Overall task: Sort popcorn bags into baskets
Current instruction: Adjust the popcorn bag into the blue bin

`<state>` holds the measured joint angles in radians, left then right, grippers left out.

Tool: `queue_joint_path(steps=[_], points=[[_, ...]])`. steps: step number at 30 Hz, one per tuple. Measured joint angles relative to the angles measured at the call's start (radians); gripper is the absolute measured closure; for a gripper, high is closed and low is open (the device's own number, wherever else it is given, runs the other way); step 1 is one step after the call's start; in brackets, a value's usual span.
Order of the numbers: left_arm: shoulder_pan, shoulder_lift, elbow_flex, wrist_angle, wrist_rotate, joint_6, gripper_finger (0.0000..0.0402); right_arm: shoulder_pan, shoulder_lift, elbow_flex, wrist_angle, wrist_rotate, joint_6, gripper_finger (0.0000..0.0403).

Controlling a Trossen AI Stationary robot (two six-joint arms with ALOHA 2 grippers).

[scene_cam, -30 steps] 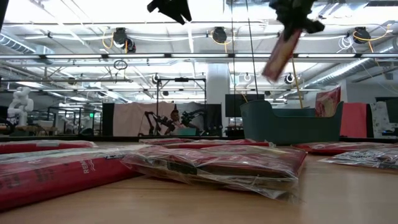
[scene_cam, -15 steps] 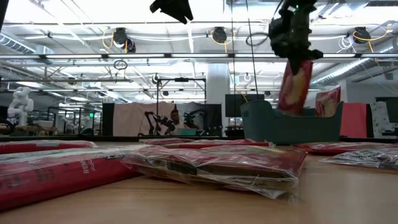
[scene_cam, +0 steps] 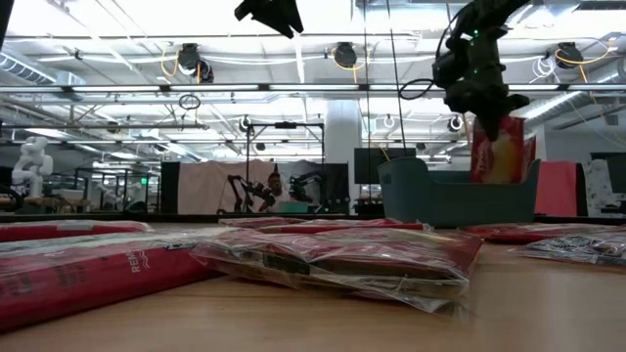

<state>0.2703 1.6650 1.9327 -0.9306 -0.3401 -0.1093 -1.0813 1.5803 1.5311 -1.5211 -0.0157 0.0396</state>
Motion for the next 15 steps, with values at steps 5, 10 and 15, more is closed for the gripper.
queue_joint_path(steps=[5, 10, 15], points=[[0.000, 0.000, 0.000, 0.000, 0.000, 0.023, 0.0250, 0.000, 0.000, -0.001, 0.045, 0.028, 0.024, 0.0392], [0.000, 0.000, 0.000, 0.000, 0.000, 0.042, 0.0250, 0.000, 0.000, -0.011, 0.054, 0.067, 0.033, 0.0392], [0.000, 0.000, 0.000, 0.000, 0.000, 0.048, 0.0250, -0.002, 0.000, -0.048, 0.094, 0.043, 0.059, 0.0392]])
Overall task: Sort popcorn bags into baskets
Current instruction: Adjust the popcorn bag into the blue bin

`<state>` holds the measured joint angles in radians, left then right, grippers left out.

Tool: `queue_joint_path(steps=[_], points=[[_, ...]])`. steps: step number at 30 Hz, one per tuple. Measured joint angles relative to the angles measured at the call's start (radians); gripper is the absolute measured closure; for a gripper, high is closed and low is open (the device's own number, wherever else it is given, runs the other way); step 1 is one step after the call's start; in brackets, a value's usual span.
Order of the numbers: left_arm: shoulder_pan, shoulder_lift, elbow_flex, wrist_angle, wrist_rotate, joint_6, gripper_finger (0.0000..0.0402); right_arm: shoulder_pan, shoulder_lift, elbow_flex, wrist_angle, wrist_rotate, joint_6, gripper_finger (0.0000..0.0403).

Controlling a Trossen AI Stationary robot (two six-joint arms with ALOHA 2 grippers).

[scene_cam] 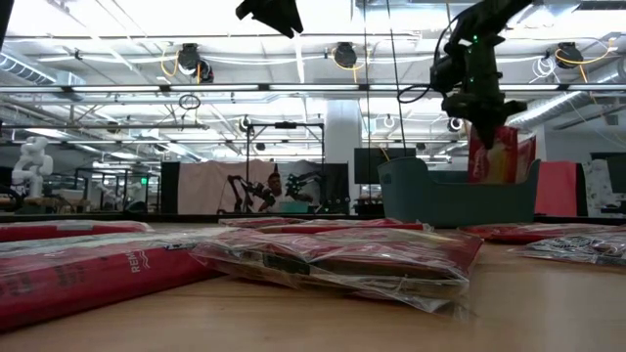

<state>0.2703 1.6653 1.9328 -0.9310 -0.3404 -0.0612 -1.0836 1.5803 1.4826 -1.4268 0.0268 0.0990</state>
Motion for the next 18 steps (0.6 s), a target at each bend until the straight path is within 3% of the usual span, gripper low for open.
queue_joint_path(steps=[18], points=[[0.000, 0.000, 0.000, 0.000, 0.001, 0.025, 0.0250, -0.003, 0.000, -0.018, 0.043, 0.022, 0.047, 0.0354]])
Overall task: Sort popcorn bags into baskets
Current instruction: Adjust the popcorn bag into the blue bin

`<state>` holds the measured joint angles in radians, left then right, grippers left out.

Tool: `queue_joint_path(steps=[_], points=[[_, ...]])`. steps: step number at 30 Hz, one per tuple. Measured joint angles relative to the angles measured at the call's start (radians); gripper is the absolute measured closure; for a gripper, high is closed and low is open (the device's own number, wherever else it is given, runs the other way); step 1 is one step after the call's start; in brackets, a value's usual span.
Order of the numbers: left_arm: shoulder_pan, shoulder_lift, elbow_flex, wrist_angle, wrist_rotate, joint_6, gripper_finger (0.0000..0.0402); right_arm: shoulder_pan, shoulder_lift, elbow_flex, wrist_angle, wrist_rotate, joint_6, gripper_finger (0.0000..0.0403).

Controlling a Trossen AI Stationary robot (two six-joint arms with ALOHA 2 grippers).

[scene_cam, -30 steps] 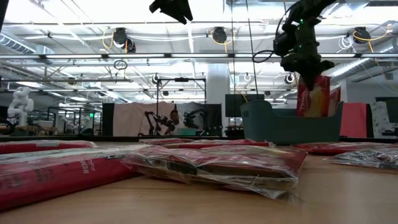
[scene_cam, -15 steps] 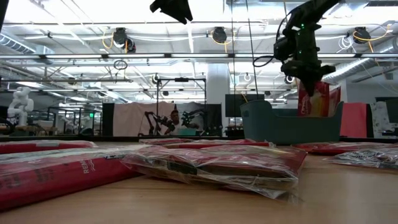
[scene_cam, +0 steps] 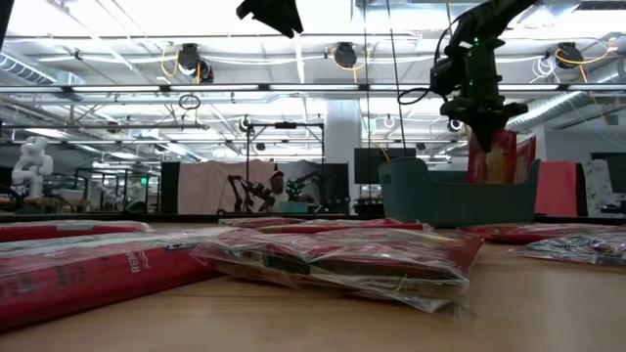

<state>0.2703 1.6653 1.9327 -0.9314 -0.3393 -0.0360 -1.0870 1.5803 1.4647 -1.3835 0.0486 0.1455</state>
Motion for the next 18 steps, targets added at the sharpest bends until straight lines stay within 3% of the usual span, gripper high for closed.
queue_joint_path(steps=[18], points=[[0.000, 0.000, 0.000, 0.000, 0.001, 0.024, 0.0250, 0.029, 0.000, -0.043, 0.029, 0.103, 0.008, 0.0353]])
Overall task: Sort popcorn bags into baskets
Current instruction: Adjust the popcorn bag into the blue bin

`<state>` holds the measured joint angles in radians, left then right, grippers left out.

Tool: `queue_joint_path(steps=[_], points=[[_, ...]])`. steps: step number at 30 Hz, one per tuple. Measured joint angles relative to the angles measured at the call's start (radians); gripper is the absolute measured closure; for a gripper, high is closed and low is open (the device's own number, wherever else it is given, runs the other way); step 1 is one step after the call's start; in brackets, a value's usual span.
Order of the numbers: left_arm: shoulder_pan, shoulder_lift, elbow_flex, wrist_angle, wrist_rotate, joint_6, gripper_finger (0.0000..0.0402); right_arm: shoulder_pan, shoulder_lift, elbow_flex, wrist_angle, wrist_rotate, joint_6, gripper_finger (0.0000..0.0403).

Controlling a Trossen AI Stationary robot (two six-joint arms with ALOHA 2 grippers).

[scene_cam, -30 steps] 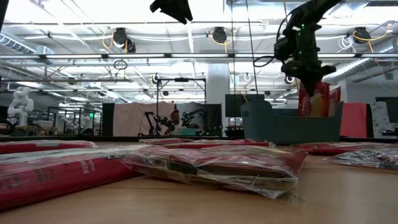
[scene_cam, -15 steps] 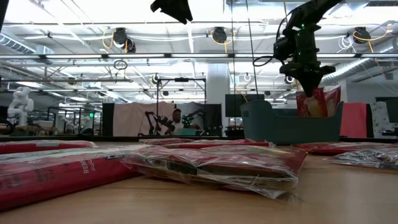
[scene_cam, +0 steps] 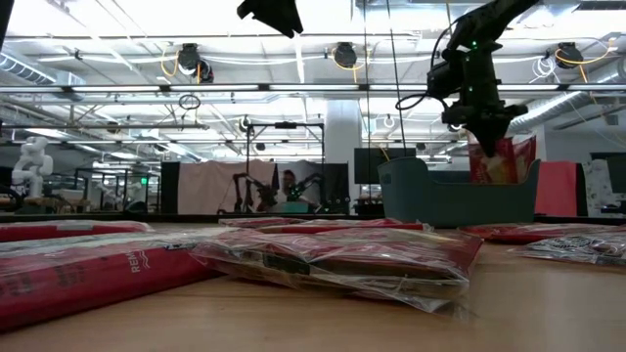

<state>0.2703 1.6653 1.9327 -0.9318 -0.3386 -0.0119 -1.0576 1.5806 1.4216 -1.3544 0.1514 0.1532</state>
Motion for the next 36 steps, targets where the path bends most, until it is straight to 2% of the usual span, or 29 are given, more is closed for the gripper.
queue_joint_path(steps=[12, 22, 26, 29, 33, 36], points=[[0.000, 0.000, 0.000, 0.000, 0.000, 0.007, 0.0250, 0.026, 0.000, 0.000, 0.016, 0.085, 0.052, 0.0343], [0.000, 0.000, 0.000, 0.000, 0.001, 0.010, 0.0250, 0.026, 0.000, 0.000, 0.038, 0.115, 0.092, 0.0222], [0.000, 0.000, 0.000, 0.000, 0.001, 0.010, 0.0250, 0.031, 0.000, 0.000, 0.052, 0.143, 0.108, 0.0196], [0.000, 0.000, 0.000, 0.000, 0.001, 0.019, 0.0250, 0.046, 0.000, 0.000, 0.054, 0.201, 0.091, 0.0193], [0.000, 0.000, 0.000, 0.000, 0.021, 0.041, 0.0250, 0.071, 0.000, 0.000, 0.048, 0.331, 0.029, 0.0193], [0.001, 0.000, 0.000, 0.000, 0.024, 0.041, 0.0250, 0.079, 0.000, 0.000, 0.049, 0.373, -0.009, 0.0193]])
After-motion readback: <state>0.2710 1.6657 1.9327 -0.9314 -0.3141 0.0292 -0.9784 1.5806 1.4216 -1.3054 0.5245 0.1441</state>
